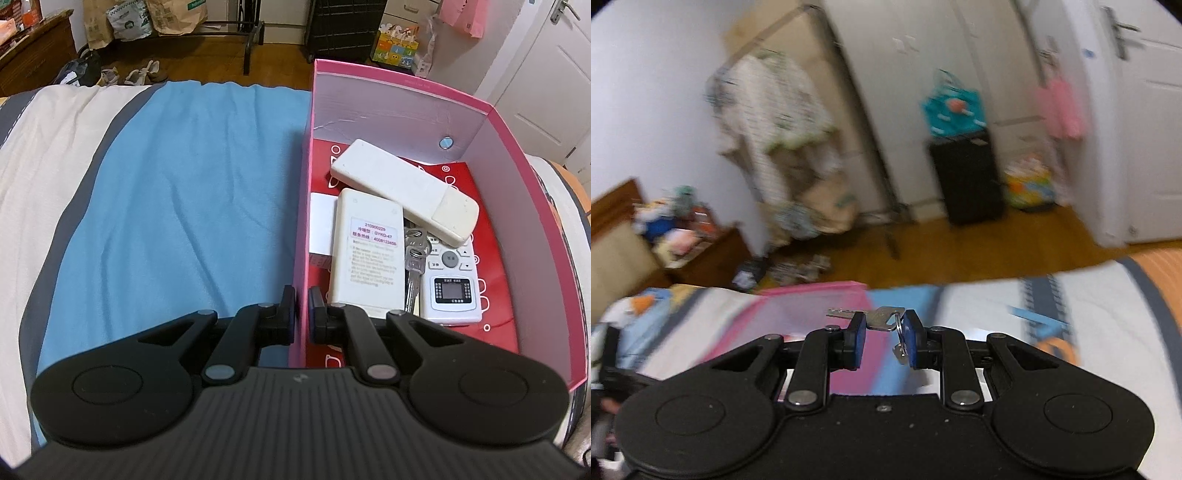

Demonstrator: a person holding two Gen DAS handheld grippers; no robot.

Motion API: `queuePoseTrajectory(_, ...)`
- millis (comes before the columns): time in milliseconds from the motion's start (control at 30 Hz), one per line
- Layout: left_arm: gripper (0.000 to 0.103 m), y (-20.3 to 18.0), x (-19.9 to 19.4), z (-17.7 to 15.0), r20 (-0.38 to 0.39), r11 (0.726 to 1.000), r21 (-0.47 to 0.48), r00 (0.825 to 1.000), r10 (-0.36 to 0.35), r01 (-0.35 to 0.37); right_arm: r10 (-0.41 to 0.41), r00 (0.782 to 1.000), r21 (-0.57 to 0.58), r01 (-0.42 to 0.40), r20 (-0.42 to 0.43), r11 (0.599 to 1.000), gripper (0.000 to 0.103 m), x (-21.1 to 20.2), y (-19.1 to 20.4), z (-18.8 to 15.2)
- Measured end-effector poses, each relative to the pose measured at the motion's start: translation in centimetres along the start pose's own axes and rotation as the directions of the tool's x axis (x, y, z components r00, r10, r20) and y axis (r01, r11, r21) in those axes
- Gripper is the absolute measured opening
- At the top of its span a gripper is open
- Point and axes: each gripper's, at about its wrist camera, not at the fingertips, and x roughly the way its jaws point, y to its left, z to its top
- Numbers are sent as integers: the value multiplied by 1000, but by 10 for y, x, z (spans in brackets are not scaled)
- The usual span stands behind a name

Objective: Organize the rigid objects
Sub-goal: 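Carry the keys over the pink box and open the right tool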

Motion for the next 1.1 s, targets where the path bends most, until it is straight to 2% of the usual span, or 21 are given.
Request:
queuePoseTrajectory(133,6,-1,0,0,-3,1000,6,1000,1,-1,192,980,31,-191,-52,981,26,10,34,3)
queuePoseTrajectory(300,6,-1,0,0,-6,1000,0,1000,-5,5,275,951,-26,-281,-144,959,26,32,79,-6)
queuePoseTrajectory(367,6,-1,1,0,-5,1000,7,1000,-4,4,263,949,-57,-276,-176,959,26,44,92,-12)
queuePoseTrajectory(500,6,-1,1,0,-5,1000,3,1000,-7,7,179,957,-173,-220,-227,960,26,63,111,-24)
queuePoseTrajectory(600,6,-1,1,-1,-5,1000,8,1000,-6,6,72,968,-299,-144,-240,943,26,68,117,-35)
queuePoseTrajectory(733,6,-1,1,-1,-6,1000,8,1000,-7,7,4,969,-345,-92,-247,934,26,72,112,-38)
queuePoseTrajectory(833,6,1,1,0,-7,1000,2,1000,-11,11,-44,971,-413,-59,-235,909,26,71,113,-46)
queuePoseTrajectory(900,6,1,1,0,-8,1000,4,1000,-11,11,-29,974,-428,-71,-223,901,27,70,112,-49)
queuePoseTrajectory(967,6,1,1,0,-9,1000,5,1000,-10,10,-1,979,-400,-82,-203,913,45,66,109,-48)
queuePoseTrajectory(1100,6,1,1,0,-9,1000,3,1000,-13,13,38,983,-322,-95,-178,942,46,55,97,-37)
